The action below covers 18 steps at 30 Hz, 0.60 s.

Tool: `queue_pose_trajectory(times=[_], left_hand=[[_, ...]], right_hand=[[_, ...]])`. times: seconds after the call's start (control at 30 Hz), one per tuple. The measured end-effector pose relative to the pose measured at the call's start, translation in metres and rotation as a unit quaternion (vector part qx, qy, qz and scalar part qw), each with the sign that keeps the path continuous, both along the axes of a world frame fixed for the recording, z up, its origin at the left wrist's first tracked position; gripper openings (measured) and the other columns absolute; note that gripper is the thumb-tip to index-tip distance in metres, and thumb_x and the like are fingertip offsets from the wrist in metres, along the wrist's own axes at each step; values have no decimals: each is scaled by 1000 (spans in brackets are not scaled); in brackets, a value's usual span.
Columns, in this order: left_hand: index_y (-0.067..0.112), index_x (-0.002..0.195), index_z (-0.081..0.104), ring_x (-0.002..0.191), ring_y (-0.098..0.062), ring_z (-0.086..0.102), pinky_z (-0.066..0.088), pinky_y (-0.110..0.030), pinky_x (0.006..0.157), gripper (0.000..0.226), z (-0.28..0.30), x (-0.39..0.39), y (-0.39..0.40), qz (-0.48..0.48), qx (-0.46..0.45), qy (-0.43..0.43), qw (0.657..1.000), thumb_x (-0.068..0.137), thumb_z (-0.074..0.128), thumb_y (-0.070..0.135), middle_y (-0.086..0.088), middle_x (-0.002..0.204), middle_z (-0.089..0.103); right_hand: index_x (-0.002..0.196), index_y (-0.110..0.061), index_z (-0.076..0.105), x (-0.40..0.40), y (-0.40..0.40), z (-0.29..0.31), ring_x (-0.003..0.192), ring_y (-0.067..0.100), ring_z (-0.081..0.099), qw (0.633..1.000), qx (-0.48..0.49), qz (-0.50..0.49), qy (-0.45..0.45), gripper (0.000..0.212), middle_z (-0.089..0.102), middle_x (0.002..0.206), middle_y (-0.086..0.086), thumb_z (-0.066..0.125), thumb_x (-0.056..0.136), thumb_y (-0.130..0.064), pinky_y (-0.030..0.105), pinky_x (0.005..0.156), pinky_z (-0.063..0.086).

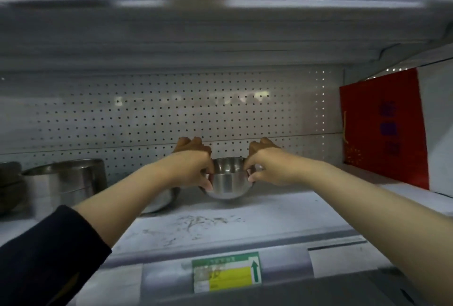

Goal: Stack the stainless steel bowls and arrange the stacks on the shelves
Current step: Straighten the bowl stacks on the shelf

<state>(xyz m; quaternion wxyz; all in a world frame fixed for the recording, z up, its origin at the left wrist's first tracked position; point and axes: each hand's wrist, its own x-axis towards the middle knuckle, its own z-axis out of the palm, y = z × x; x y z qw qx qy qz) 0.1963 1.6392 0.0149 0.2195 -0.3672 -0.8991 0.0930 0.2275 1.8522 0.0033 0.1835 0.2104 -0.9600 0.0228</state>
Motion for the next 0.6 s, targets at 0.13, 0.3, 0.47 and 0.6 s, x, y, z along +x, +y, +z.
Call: queue_pose_trajectory(times=[0.13, 0.3, 0.47, 0.6], left_hand=[[26, 83, 69, 96, -18, 35, 20, -32, 79, 22, -16, 1, -6, 4, 16, -2, 1000, 75, 68, 47, 9, 82, 48], [37, 114, 60, 106, -20, 33, 22, -36, 88, 41, -15, 13, -26, 12, 78, 30, 996, 75, 69, 45, 4, 102, 50], [38, 123, 54, 93, -12, 24, 14, -30, 79, 50, -36, 50, -84, 30, 157, 96, 982, 76, 66, 49, 11, 93, 34], [42, 130, 44, 96, -11, 23, 15, -29, 84, 61, -54, 64, -132, 74, 179, 94, 977, 74, 62, 58, 15, 96, 27]], right_hand=[[89, -22, 66, 5, -11, -13, 96, 20, 38, 998, -14, -40, -38, 9, 50, 92, -3, 63, 88, -30, 29, 69, 36], [122, -31, 55, 30, -33, -17, 109, 14, 31, 990, -111, -89, 20, 37, 42, 104, -7, 63, 87, -28, 32, 89, 36], [123, -35, 52, 63, -106, -46, 104, 6, 29, 980, -183, -2, 82, 40, 39, 103, -16, 64, 85, -38, 25, 89, 32], [131, -38, 44, 63, -142, -57, 104, 2, 27, 985, -156, 26, 61, 48, 36, 105, -20, 61, 86, -42, 20, 89, 30]])
